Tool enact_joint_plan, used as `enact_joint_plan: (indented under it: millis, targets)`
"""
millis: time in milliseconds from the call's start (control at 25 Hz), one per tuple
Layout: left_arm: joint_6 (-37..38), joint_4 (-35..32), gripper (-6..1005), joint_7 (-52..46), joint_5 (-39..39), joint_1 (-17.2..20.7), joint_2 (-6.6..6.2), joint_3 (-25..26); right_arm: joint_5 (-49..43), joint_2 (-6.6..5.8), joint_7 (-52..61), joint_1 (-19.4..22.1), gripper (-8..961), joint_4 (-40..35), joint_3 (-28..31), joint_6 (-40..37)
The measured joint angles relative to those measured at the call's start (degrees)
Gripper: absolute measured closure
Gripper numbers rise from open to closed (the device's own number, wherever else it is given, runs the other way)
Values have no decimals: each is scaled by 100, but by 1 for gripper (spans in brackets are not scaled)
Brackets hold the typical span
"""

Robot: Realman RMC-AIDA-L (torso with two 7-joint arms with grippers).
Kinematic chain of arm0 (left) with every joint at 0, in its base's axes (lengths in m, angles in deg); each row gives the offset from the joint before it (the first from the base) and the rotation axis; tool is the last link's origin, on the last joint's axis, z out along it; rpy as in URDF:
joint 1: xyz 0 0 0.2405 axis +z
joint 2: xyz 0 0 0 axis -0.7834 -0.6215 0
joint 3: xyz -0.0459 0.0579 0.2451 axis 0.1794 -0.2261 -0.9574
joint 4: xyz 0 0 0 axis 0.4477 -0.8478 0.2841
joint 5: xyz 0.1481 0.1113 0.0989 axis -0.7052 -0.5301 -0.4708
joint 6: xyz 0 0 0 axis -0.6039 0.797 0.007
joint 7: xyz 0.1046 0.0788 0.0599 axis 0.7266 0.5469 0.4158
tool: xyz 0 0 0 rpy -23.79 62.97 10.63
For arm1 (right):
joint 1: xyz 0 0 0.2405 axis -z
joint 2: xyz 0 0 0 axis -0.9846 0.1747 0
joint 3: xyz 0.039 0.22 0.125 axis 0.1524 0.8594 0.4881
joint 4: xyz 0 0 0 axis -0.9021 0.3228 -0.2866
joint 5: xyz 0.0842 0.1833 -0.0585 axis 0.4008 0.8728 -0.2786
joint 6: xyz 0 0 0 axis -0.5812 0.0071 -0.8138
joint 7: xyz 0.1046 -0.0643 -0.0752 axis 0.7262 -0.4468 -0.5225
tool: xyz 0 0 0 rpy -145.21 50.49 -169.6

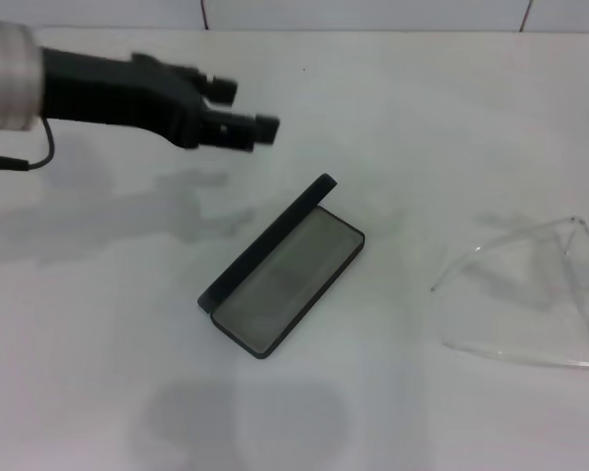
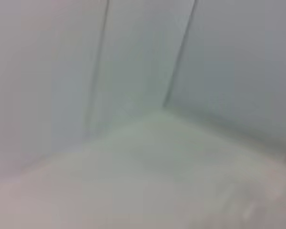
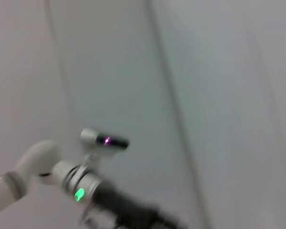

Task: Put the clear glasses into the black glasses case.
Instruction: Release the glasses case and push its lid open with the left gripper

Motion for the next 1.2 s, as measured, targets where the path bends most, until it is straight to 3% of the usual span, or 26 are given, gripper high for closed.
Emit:
enact_joint_plan:
  millis: [200,480,960,1200]
  targets:
    - [-99,-836,235,-1712,-2070,-422,7,-1647,-7,31,1,394,143,0,1101,-439]
    - [-491,-968,237,-2744,-2907,-611,25,-3143,-29,41,-50,455,143,9,1419,-607]
    - [-1234,363,242,-3034,-3013,-923,43,-3551,-159,51,-234,409,143,68,1471,-519]
    - [-1495,714,243,-3021,-3244,-951,46,-3749,-159,105,-283,456,143,84,1475,-512]
